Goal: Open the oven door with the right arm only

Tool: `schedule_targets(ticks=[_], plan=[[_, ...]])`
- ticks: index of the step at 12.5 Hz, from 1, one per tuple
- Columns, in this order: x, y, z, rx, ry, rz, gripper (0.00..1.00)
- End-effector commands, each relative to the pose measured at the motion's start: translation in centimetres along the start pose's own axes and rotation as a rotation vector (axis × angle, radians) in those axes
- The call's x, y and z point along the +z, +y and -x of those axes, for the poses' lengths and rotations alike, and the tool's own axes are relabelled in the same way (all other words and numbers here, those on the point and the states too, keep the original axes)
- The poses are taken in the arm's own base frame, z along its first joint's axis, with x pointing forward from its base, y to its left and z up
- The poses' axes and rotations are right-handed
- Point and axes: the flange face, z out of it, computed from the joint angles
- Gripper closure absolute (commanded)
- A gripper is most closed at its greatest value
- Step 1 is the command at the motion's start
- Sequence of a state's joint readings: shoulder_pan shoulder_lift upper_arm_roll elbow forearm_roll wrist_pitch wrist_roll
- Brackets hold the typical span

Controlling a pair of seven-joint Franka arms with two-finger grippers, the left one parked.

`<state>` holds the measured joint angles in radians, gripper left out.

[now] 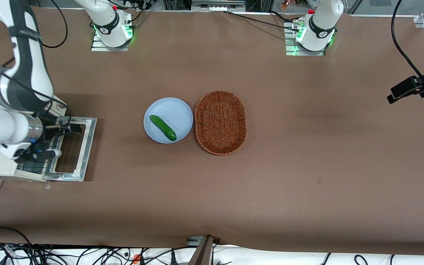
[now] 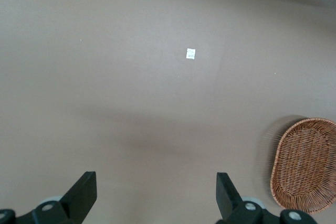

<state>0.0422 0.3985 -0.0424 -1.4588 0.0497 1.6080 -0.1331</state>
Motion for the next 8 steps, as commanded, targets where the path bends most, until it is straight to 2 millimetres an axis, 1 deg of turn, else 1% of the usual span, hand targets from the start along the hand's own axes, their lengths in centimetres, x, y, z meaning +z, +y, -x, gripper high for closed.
schedule_targets(ticks=[1,3,4,5,7,8], plan=[[-4.3,0.6,4.0,0.001,-0.009,-0.018,0.00],[-7.5,1.2,6.9,0.016,0.006,-0.015,0.00],[-8.1,1.4,7.6,0.021,-0.002,-0.016,0.00],[-9.2,1.4,8.6,0.023,0.008,-0.015,0.00],[-11.5,1.6,11.2,0.044,0.019,-0.017,0.00],[-12.3,1.8,12.1,0.050,0.025,-0.014,0.00]])
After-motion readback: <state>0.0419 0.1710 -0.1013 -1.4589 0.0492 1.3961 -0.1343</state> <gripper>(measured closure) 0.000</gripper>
